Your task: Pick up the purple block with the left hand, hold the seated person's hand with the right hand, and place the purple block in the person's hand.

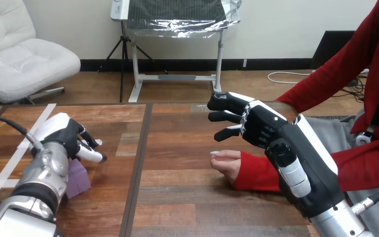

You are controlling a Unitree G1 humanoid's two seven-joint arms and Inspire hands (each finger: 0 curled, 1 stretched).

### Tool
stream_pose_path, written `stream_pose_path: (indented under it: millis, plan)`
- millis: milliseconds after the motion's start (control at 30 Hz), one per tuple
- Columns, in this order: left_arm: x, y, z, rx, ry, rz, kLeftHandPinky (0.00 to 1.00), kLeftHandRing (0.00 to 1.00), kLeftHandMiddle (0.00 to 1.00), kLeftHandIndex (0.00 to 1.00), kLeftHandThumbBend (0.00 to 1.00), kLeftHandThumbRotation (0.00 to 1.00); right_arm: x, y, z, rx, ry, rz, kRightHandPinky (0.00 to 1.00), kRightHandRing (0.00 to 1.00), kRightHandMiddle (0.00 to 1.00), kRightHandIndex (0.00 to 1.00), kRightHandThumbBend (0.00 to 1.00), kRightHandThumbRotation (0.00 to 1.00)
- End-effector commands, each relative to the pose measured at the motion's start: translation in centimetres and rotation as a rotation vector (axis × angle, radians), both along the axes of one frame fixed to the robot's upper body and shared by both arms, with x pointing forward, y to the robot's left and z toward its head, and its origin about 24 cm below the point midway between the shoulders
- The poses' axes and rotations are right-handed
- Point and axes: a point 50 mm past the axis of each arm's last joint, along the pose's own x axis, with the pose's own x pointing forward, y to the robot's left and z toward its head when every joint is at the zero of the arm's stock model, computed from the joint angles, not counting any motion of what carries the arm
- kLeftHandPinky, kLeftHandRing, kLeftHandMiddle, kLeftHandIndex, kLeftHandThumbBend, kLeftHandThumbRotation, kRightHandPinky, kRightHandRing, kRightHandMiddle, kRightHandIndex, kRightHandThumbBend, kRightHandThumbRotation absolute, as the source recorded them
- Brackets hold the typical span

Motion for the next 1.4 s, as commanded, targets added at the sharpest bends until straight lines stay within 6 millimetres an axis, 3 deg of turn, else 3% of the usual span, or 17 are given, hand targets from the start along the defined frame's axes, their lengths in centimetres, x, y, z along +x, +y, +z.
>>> stream_pose_path:
  millis: [0,533,967,1367]
  plan:
    - [1.5,0.2,2.9,0.015,-0.115,-0.016,0.32,0.41,0.48,0.50,0.62,0.00,0.4,0.0,1.7,0.015,-0.072,-0.002,0.65,0.79,0.82,0.81,0.91,1.00]
    - [1.7,0.3,3.4,0.004,-0.135,-0.022,0.39,0.48,0.54,0.48,0.67,0.00,0.5,-0.1,1.7,0.017,-0.082,0.003,0.66,0.79,0.82,0.82,0.89,1.00]
    - [2.0,0.2,3.9,-0.009,-0.125,-0.024,0.38,0.49,0.55,0.50,0.69,0.00,0.6,-0.1,1.6,0.024,-0.084,0.006,0.65,0.79,0.83,0.82,0.89,1.00]
    - [2.2,0.3,4.3,0.007,-0.081,-0.052,0.47,0.58,0.65,0.64,0.79,0.00,0.5,-0.1,1.6,0.023,-0.083,0.000,0.65,0.79,0.82,0.82,0.89,1.00]
